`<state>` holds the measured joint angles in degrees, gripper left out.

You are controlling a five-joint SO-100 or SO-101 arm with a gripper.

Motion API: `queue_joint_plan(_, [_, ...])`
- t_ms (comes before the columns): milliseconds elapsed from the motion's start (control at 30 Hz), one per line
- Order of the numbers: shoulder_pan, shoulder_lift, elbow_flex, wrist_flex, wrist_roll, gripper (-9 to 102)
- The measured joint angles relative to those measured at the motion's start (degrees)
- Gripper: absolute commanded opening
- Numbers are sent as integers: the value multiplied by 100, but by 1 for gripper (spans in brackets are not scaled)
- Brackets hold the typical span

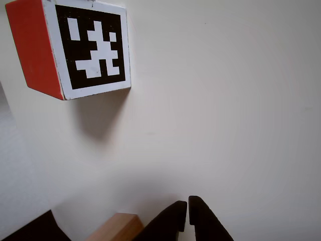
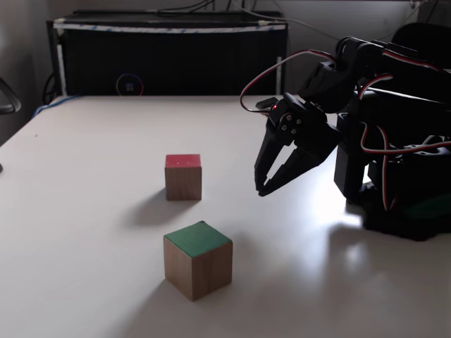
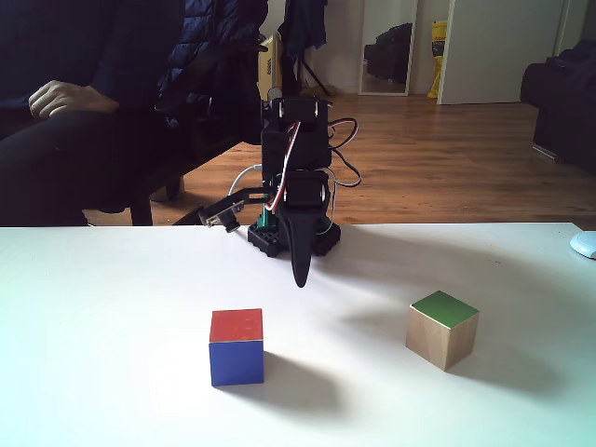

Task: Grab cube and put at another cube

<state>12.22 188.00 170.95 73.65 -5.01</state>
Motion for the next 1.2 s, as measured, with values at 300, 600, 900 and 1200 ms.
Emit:
queue_joint_plan(300, [26, 0, 0, 0, 35, 0])
queue_joint_plan(600, [26, 0, 0, 0, 35, 0])
queue_joint_plan(900, [-62, 0, 0, 0, -334, 0])
queue_joint_plan(1200, [-905, -9, -352, 53, -360, 13])
